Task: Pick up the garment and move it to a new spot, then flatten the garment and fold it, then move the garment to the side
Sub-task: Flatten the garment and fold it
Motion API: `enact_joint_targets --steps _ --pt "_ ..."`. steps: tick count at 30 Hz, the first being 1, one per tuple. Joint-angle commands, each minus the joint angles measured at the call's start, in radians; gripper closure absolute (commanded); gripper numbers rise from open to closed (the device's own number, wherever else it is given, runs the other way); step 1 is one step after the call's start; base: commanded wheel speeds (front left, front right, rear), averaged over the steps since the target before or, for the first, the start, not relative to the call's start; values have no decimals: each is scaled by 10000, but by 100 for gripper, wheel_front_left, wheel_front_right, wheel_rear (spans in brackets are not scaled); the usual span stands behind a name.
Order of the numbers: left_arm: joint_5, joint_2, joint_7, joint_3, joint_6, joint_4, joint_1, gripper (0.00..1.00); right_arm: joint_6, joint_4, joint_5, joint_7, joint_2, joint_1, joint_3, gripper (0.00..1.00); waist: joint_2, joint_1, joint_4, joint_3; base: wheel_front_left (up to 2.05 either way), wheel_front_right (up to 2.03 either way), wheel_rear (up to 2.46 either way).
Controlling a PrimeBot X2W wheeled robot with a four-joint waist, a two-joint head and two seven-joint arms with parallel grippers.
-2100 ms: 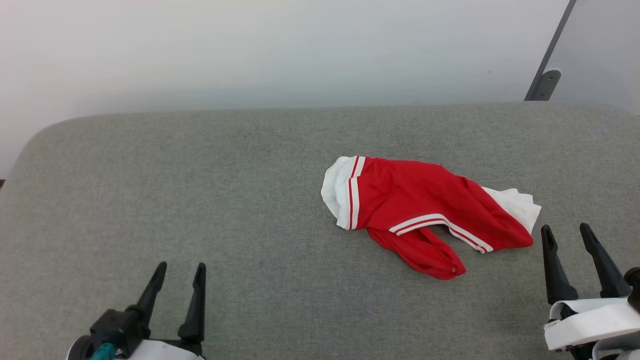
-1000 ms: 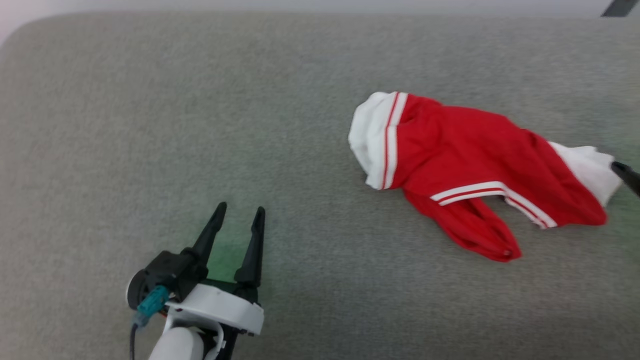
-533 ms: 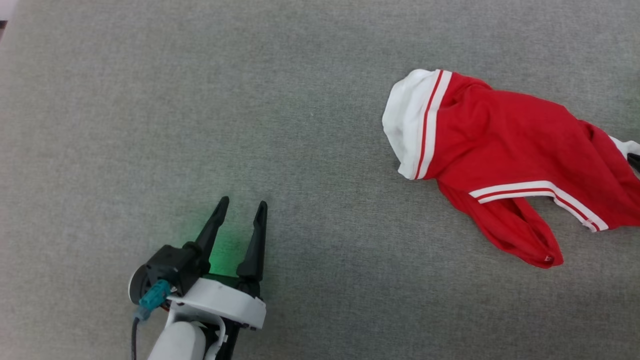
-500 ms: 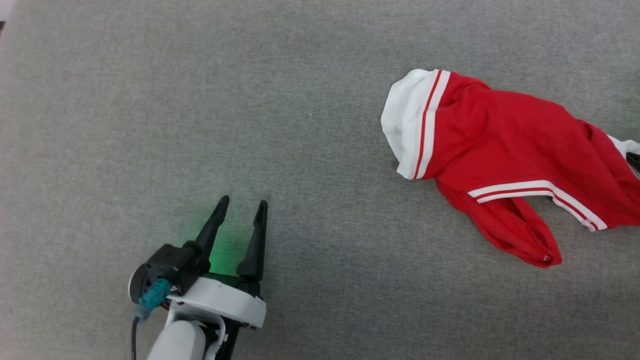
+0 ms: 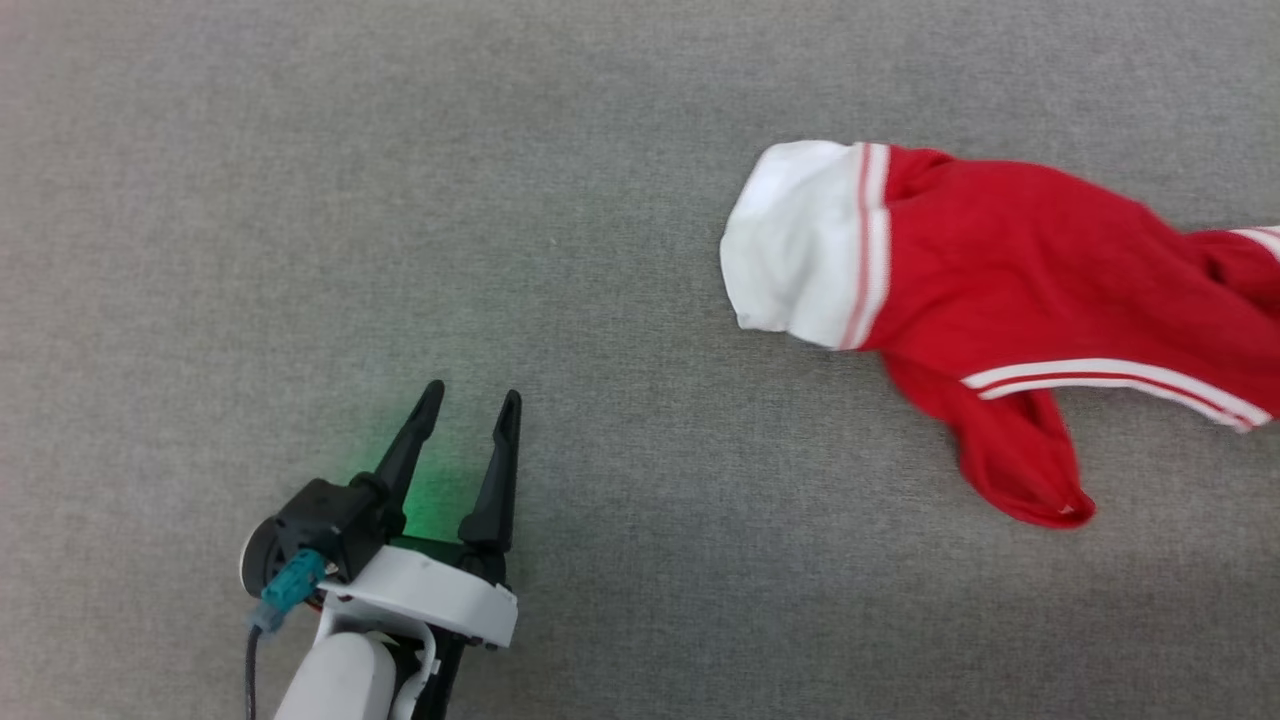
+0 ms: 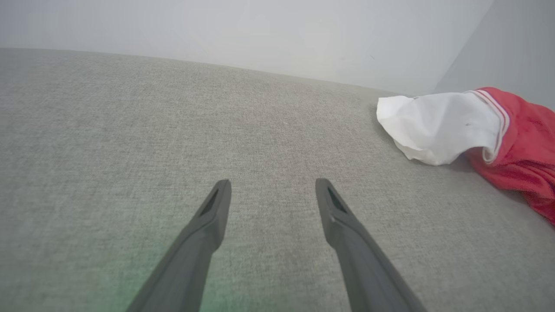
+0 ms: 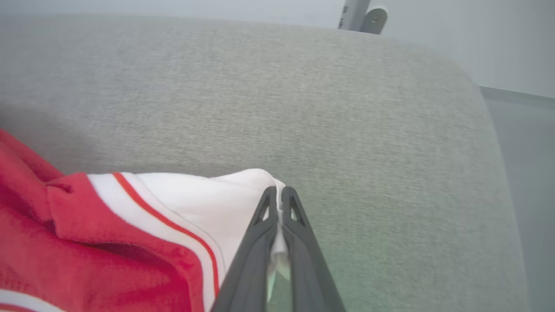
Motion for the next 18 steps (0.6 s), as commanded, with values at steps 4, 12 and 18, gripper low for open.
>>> enact_joint_targets --steps 4,12,18 --pt "-74 77 -1 11 -38 -43 -80 0 -18 999 106 -1102 -83 351 -422 100 0 0 -156 40 0 0 0" --pt "-128 467 -1 -269 -38 75 -406 0 -18 3175 -483 -2418 945 128 -559 100 0 0 -490 -130 0 0 0" --pt "-694 1321 -1 -1505 -38 438 -1619 0 -18 3828 -565 -3527 1594 21 -677 0 0 0 -891 -393 0 0 0"
